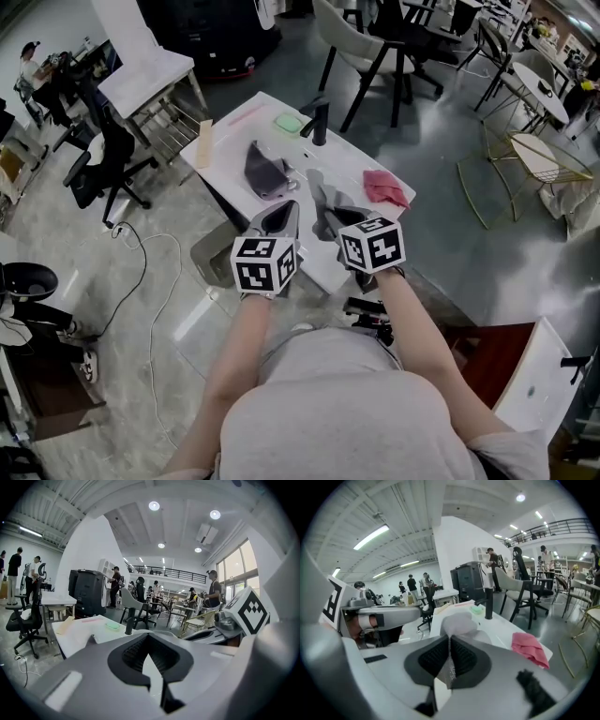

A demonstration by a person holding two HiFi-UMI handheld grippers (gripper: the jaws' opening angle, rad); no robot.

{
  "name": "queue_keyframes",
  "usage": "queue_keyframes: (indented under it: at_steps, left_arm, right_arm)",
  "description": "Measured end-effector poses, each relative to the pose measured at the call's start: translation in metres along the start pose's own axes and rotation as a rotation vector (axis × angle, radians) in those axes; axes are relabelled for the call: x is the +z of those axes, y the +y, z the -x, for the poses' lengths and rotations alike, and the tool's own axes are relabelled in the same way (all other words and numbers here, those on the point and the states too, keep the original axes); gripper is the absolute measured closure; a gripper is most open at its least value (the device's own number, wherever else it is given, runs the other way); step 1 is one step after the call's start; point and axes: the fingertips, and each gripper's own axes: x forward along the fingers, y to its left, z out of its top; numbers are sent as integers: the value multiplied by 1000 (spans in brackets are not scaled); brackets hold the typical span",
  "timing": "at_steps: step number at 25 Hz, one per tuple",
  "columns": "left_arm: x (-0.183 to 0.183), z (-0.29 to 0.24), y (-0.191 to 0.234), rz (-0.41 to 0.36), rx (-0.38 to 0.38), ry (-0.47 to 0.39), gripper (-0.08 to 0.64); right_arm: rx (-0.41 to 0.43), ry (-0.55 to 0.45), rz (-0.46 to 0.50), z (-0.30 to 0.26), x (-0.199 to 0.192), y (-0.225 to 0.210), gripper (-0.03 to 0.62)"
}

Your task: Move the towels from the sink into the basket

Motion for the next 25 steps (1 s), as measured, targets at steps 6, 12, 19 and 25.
queue_keyframes:
  at_steps: [6, 12, 19, 25]
  left_arm:
    - [6, 1, -8, 7, 14, -25, 558]
    - [14, 2, -20, 2, 36, -54, 558]
    - [21, 4, -37, -4, 74, -93, 558]
    - [22, 6, -48, -12, 109, -124, 558]
  right_arm:
    - [-43, -156, 29, 19, 21, -4, 565]
    - [-57, -269, 83, 39, 32, -4, 566]
    - [-40, -383, 143, 64, 40, -5, 566]
    - [9, -416, 221, 75, 36, 0, 566]
